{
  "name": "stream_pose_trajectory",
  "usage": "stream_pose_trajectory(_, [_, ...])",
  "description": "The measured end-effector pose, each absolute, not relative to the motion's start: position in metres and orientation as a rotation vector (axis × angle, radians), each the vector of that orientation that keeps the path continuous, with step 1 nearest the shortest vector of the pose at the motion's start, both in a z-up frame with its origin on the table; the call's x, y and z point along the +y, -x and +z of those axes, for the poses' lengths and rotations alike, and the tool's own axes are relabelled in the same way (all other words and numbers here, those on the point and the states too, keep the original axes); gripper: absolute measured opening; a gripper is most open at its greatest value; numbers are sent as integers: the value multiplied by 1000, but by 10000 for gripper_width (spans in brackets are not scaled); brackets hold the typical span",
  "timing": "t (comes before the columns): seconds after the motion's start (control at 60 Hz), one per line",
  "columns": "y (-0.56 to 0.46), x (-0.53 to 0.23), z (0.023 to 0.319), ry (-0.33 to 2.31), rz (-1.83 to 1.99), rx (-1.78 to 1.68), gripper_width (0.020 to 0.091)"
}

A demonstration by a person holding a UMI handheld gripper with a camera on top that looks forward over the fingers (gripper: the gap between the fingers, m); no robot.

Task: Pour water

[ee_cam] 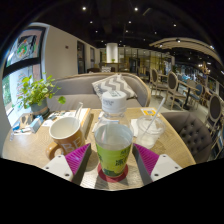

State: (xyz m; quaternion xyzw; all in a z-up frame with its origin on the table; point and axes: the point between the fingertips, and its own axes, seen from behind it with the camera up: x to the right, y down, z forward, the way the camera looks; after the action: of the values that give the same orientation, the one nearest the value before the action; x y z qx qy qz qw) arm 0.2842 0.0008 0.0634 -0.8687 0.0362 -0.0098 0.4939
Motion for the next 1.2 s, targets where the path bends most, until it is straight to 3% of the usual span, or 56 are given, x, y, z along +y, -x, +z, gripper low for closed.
stream_pose_trajectory(0.017, [-283,-3,67,2107,-24,86,869])
stream_pose_trajectory(0.05, [-283,-9,70,2122,-28,89,828])
stream_pose_trajectory(0.117, [-283,-20,76,2154,-48,103,868])
stream_pose_trajectory(0.233, [-280,-52,101,2189,-81,122,850])
stream_pose_trajectory(0.5, [-254,-145,184,2210,-156,194,855])
stream_pose_trajectory(0.683, [-228,-203,223,2207,-150,252,853])
stream_pose_trajectory(0.867, [-209,-240,242,2203,-164,230,854])
stream_pose_trajectory(1.2, [-203,-265,245,2220,-173,192,855])
